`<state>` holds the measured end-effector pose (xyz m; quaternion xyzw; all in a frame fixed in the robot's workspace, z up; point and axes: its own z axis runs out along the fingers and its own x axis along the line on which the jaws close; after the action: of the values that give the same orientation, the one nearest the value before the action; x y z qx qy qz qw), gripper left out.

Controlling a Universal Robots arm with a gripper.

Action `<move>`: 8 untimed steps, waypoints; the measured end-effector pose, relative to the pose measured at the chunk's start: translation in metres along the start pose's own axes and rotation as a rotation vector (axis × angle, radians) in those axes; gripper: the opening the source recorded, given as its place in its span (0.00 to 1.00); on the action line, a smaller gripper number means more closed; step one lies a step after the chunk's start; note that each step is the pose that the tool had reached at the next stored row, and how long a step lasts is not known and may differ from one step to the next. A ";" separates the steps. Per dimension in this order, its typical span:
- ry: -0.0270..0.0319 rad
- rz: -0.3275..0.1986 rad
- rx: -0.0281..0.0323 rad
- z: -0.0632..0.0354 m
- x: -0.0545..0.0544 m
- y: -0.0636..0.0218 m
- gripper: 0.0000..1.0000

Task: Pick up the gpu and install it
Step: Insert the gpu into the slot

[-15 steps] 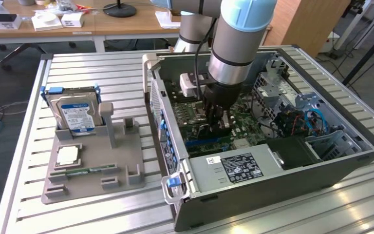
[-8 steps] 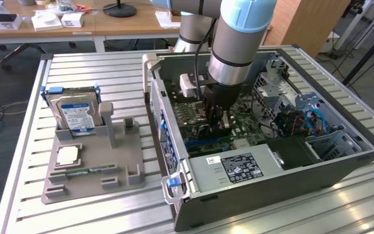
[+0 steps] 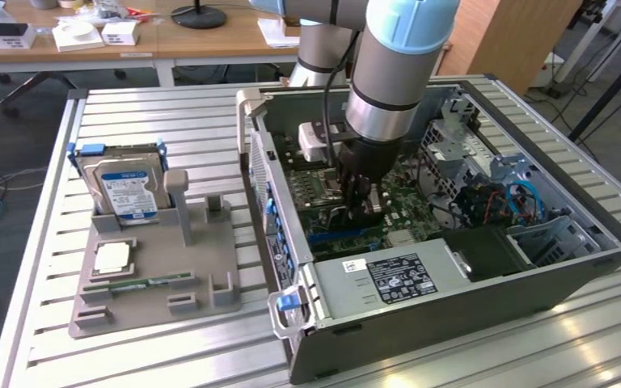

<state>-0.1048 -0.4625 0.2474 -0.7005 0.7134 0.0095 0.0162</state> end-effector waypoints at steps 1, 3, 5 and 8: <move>0.0000 -0.002 -0.0001 0.0000 0.000 0.0000 0.26; -0.0001 -0.006 -0.0002 0.0000 0.000 0.0000 0.26; -0.0001 -0.009 -0.0003 0.0000 0.000 0.0000 0.26; -0.0001 -0.009 -0.0003 0.0000 0.000 0.0000 0.26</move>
<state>-0.1048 -0.4625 0.2474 -0.7036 0.7103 0.0096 0.0161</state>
